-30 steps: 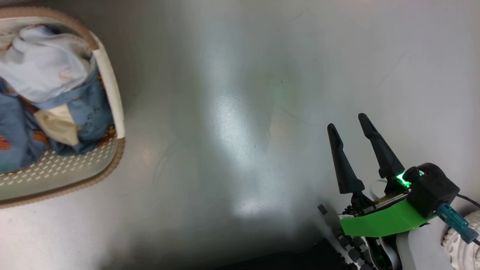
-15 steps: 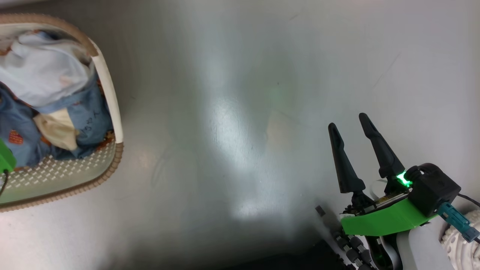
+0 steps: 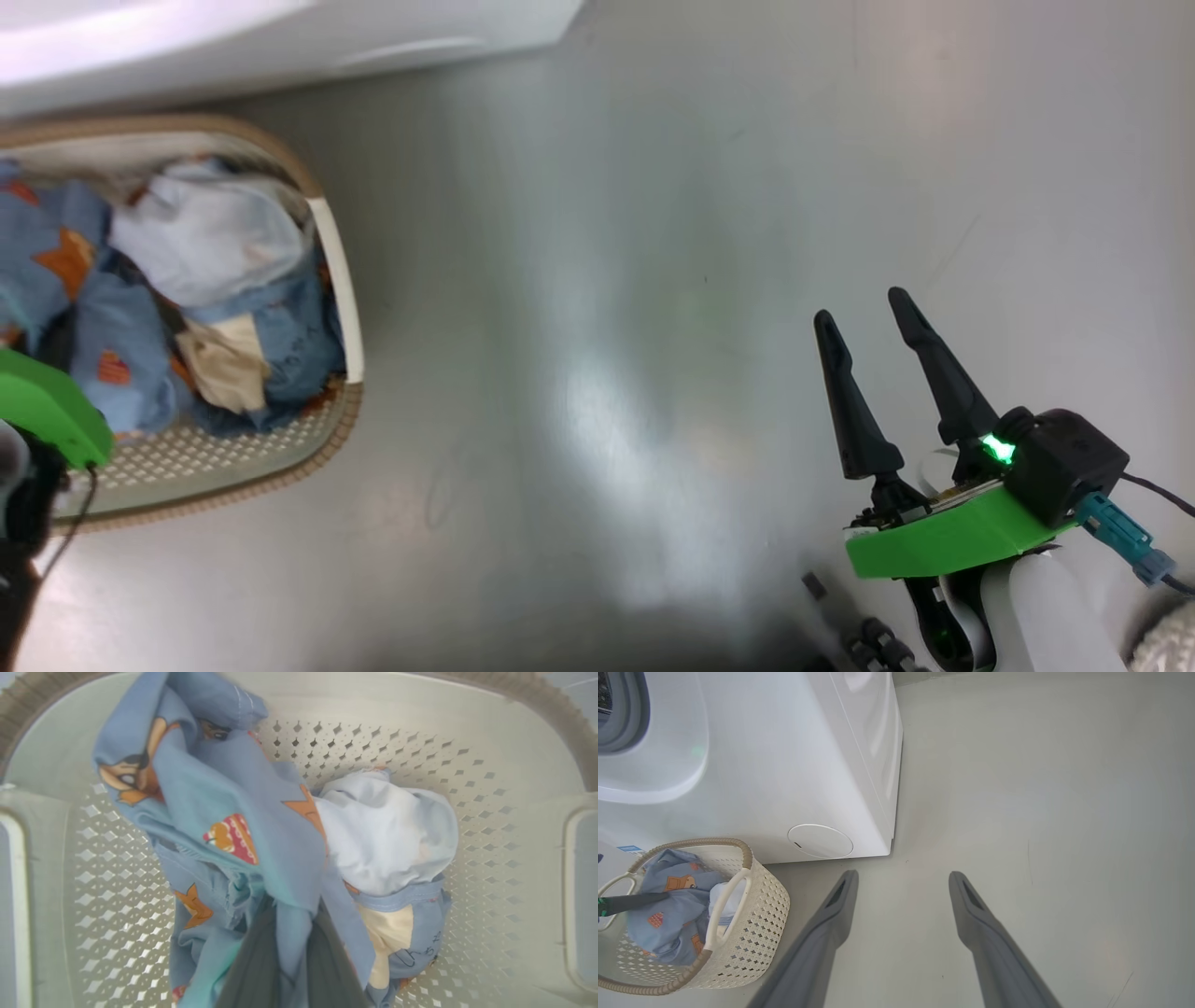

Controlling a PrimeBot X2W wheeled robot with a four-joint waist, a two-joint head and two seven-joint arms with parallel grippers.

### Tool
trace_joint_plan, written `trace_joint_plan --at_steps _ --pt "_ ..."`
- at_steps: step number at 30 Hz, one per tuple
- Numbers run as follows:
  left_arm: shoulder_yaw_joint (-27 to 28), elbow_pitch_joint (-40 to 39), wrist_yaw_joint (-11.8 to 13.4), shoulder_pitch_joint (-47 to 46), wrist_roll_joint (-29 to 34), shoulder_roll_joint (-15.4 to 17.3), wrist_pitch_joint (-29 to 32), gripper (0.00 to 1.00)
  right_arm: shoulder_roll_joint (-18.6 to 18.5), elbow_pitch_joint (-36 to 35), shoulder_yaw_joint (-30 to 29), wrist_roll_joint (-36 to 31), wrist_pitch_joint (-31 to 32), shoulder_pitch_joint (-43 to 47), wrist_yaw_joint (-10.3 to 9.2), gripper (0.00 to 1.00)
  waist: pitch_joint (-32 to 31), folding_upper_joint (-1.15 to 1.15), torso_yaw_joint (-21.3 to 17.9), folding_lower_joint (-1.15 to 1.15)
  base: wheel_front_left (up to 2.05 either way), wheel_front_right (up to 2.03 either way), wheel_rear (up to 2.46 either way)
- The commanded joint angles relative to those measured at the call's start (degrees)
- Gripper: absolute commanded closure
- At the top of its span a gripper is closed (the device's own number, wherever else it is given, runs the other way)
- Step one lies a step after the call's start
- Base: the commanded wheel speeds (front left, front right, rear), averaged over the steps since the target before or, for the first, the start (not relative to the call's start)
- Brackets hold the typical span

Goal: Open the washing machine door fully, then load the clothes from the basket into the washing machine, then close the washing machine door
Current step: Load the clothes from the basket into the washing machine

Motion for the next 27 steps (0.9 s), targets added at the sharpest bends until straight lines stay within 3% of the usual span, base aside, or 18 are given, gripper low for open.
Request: trace_joint_plan --at_steps 1,13,18,27 --pt "0.7 -0.6 0.1 2.7 -1.1 2.5 -1.4 1.00 -0.2 -0.2 1.1 -0.8 -0.3 1.6 0.09 0.00 -4.4 0.00 1.5 0.00 0.00 0.00 0.00" --pt "0.5 -4.5 0.1 8.1 -2.5 2.1 -4.5 1.00 -0.2 3.1 1.0 -1.7 -0.3 3.1 0.09 0.00 -14.0 0.00 3.5 0.00 0.00 0.00 0.00" --pt "5.0 -9.5 0.1 11.0 0.4 2.4 -4.5 1.00 -0.2 4.5 0.7 -1.9 -0.3 4.1 0.09 0.00 -17.9 0.00 4.2 0.00 0.00 0.00 0.00" --pt "16.0 -22.9 1.6 20.6 8.5 -0.3 -4.5 1.00 -0.2 6.4 0.4 -1.6 -0.3 6.1 0.09 0.00 -24.7 0.00 5.0 0.00 0.00 0.00 0.00"
